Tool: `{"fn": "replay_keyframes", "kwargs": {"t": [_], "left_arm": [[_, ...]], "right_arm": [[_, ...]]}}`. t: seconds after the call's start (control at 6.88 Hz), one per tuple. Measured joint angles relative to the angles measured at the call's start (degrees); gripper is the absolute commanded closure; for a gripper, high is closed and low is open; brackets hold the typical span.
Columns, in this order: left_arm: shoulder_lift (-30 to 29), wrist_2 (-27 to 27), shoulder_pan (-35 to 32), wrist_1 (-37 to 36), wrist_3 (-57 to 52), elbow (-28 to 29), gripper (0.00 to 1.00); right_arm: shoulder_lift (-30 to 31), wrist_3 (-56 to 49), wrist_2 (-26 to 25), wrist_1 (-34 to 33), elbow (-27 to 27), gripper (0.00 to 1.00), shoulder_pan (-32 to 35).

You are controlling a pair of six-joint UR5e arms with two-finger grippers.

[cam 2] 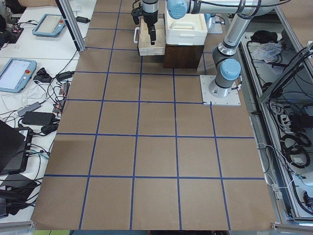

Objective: Put scissors in drawer and close it
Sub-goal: 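Move the right gripper over the orange-handled scissors, then lower the right gripper and close it on the scissors handles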

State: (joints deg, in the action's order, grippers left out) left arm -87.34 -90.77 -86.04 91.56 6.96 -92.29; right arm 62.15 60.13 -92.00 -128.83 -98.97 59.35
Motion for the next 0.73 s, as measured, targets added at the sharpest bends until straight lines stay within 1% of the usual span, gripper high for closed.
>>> {"fn": "replay_keyframes", "kwargs": {"t": [0.44, 0.73], "left_arm": [[0.15, -0.10, 0.00, 0.03, -0.02, 0.00, 0.00], [0.15, -0.11, 0.00, 0.03, -0.02, 0.00, 0.00]], "right_arm": [[-1.25, -2.23, -0.57, -0.24, 0.01, 0.00, -1.54], [-2.58, -2.76, 0.03, -0.42, 0.01, 0.01, -2.15]]}}
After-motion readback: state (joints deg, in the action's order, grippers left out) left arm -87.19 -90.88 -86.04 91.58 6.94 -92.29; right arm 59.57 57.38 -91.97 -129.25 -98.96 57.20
